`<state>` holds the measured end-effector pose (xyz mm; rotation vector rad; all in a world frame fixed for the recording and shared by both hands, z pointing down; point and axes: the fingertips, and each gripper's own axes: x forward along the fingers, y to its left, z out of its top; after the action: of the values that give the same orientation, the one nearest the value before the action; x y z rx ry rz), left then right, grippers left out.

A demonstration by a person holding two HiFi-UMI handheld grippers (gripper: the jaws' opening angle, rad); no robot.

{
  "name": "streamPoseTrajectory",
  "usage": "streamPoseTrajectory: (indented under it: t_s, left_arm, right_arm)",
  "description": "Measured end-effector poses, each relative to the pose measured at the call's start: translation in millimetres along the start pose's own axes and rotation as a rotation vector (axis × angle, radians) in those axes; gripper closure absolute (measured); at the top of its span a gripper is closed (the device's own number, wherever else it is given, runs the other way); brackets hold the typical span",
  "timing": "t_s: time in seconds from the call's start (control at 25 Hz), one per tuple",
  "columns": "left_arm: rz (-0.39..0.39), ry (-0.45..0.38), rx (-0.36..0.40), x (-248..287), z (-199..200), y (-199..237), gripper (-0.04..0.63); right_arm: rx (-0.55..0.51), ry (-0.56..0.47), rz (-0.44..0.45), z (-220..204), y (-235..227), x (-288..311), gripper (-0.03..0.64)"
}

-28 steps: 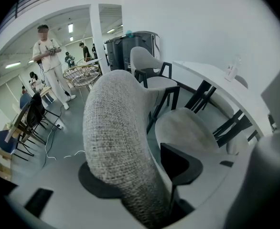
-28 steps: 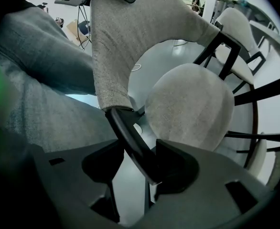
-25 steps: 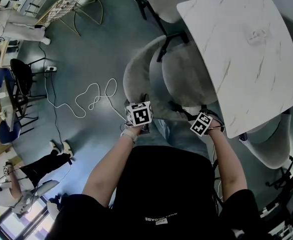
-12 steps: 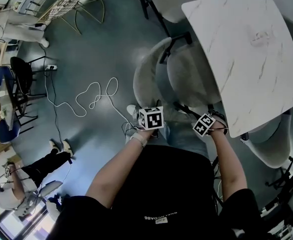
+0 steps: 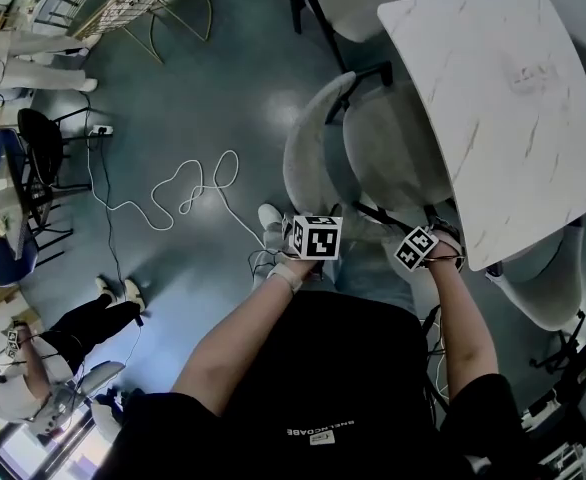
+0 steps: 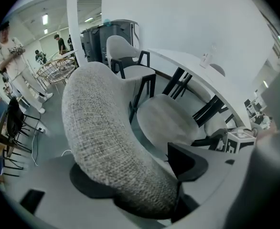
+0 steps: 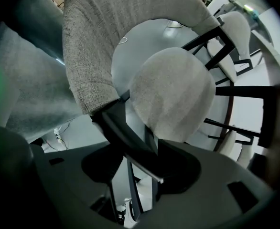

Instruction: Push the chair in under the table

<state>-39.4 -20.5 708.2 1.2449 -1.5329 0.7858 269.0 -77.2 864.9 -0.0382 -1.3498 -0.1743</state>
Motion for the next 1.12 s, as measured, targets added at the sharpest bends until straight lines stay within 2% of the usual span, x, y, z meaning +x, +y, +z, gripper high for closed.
streamPoseTrajectory:
  t_s: [0.2,0.4,0.52,0.64,0.8,0.92,1.04,1.12]
  left_arm:
    - [-0.086,0.029,0.044,-1.6,-2.3,1.7,0.261]
    - [-0.168,0.063,0.048,-9.0,-0.5,2.0,0.259]
    - [-0.250,0.088,0.063,-22.0,1.3,5.1,0.259]
    - [-0.364,0.094,0.062,-39.0,-3.2,9.1,0.261]
    - [-0.451,0.017,0.134,-70.6,11.5,30.1,0.262]
    - [-0.510,-0.079,0.141,-100.7,28.3,53.2,0.276]
    - [-0.551,-0.220,0.132,-137.7,53.7,79.4,0.401]
    - [-0.566,-0.311,0.145,-162.1,68.3,97.0,0.420]
  right_arm:
    - [-0.046,0.040,-0.042,-0.1,0.4,-8.4,0.403]
    - [-0.005,0.022,-0.030,8.0,8.7,-33.1,0.403]
    - [0.049,-0.006,-0.026,19.6,12.1,-55.8,0.404]
    - [0.174,-0.093,-0.018,46.8,8.9,-89.6,0.412]
    - [0.394,-0.253,-0.017,97.5,-15.4,-152.2,0.445]
    - [0.547,-0.380,-0.025,135.3,-34.6,-205.0,0.471]
    - [0.616,-0.481,-0.086,167.5,-56.5,-256.8,0.502]
    - [0.665,-0.566,-0.118,190.3,-69.6,-291.4,0.524]
